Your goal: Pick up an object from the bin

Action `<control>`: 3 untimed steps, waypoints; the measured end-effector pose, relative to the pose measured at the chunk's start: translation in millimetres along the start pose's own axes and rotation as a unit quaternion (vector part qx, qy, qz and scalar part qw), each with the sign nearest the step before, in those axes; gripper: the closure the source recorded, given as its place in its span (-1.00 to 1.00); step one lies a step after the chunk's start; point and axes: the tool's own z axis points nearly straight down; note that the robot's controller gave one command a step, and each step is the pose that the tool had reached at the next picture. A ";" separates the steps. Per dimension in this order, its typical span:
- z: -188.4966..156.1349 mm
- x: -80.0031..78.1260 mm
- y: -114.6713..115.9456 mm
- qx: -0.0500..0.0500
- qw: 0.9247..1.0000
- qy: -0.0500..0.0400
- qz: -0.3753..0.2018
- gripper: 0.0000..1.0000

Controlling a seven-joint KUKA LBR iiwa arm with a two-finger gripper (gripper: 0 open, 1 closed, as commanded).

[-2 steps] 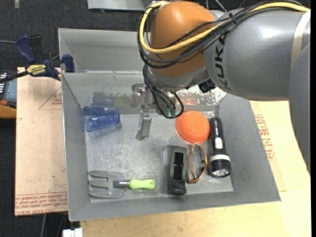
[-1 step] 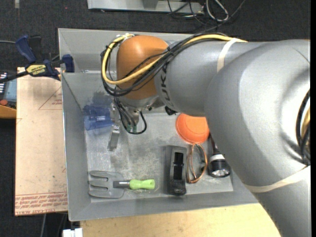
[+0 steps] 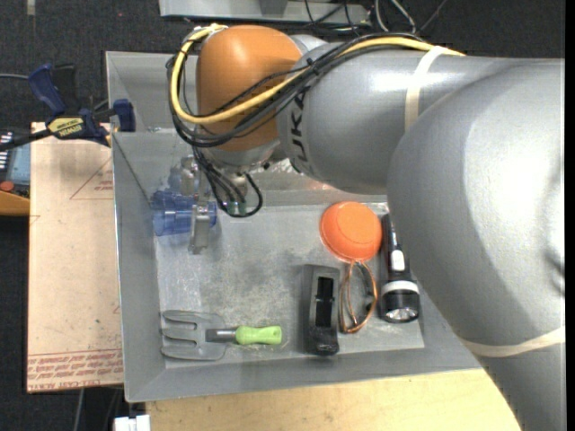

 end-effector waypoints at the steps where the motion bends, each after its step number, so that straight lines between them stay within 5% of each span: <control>1: 57.6 -0.1 20.9 0.002 0.997 -0.007 0.081 -1.00; 2: 92.5 -1.7 0.1 -0.002 1.000 -0.007 0.015 -1.00; 3: 92.6 -5.2 3.9 0.000 0.989 -0.008 0.146 1.00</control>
Offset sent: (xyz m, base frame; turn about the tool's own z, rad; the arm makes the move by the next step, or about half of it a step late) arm 0.0028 0.0007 -0.0925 0.0273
